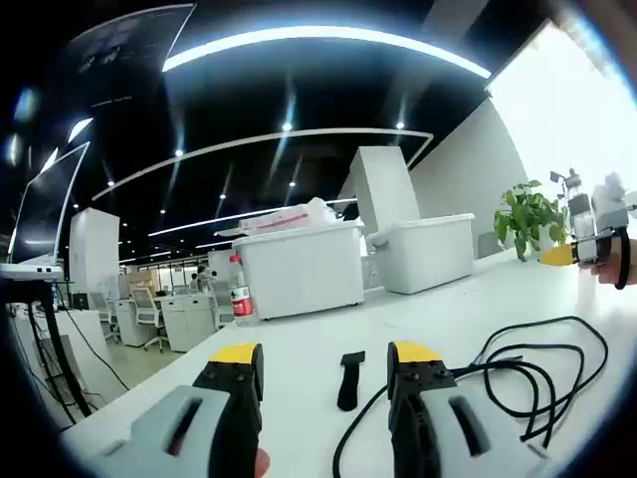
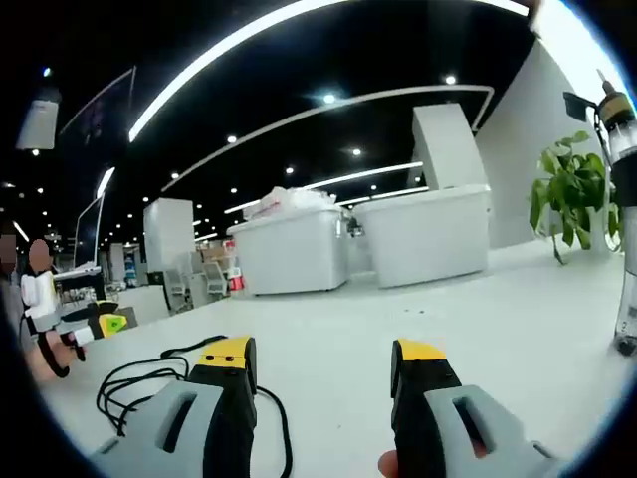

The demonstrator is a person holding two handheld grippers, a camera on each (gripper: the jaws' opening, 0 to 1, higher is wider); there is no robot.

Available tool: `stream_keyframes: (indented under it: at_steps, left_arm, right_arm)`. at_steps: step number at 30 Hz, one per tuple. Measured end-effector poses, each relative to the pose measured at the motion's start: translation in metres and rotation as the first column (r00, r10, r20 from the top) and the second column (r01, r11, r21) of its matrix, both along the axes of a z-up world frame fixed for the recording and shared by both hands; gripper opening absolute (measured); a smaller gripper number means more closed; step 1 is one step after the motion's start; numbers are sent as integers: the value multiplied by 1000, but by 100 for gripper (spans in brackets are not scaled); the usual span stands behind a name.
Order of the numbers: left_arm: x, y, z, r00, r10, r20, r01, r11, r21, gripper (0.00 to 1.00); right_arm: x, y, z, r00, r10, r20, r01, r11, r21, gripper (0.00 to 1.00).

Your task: Coil the Type-C to USB data cable on the desktop and secure it with Velcro straps.

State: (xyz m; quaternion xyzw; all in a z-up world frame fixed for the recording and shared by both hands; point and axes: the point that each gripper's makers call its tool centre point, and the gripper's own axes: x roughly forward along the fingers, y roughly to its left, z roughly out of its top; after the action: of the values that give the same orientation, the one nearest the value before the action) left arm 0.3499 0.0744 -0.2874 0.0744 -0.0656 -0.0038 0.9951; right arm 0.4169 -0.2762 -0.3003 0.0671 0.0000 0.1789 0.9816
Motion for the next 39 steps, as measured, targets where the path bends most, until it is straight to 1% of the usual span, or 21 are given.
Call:
stream_keyframes:
  at_steps: [39]
  left_arm:
    - [1, -1, -1, 1000, -8, -11, 8, 1000, -1, 51]
  right_arm:
    - [1, 1, -3, 1000, 2, -13, -2, 1000, -3, 53]
